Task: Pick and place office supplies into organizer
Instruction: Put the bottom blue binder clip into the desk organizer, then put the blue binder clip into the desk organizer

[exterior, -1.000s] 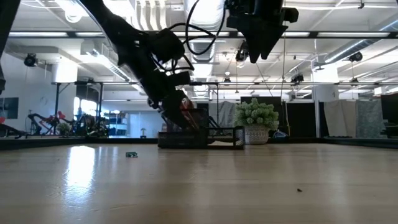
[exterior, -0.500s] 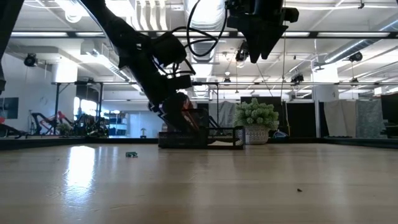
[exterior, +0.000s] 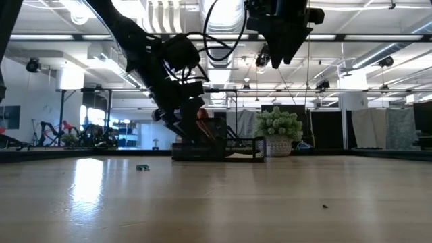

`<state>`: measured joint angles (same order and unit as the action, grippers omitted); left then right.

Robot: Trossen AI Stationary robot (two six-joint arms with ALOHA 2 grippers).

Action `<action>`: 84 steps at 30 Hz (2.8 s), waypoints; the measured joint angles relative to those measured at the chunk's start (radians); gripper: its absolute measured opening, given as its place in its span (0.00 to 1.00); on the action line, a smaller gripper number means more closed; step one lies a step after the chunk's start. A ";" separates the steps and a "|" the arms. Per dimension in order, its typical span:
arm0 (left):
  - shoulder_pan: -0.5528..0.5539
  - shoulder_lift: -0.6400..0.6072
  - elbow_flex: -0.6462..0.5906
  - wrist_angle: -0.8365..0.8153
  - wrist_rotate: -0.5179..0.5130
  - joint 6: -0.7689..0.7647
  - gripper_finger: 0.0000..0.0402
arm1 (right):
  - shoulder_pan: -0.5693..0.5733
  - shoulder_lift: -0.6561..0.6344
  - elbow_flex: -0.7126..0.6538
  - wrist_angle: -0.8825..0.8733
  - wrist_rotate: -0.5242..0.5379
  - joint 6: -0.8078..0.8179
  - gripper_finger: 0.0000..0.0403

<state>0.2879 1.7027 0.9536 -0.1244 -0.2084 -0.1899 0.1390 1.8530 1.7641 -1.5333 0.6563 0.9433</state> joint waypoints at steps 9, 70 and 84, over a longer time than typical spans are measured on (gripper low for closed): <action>0.031 -0.042 -0.008 -0.051 -0.112 -0.284 0.38 | 0.001 0.000 0.000 -0.002 0.000 0.008 0.46; -0.390 -0.167 -0.105 -0.247 0.303 0.440 0.38 | 0.055 0.000 -0.001 -0.004 0.045 -0.008 0.46; -0.352 -0.083 -0.109 -0.220 0.345 0.632 0.38 | 0.055 0.000 -0.002 -0.004 0.044 -0.008 0.46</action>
<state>-0.0645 1.6193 0.8444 -0.3447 0.1371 0.4422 0.1944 1.8526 1.7626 -1.5373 0.7006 0.9348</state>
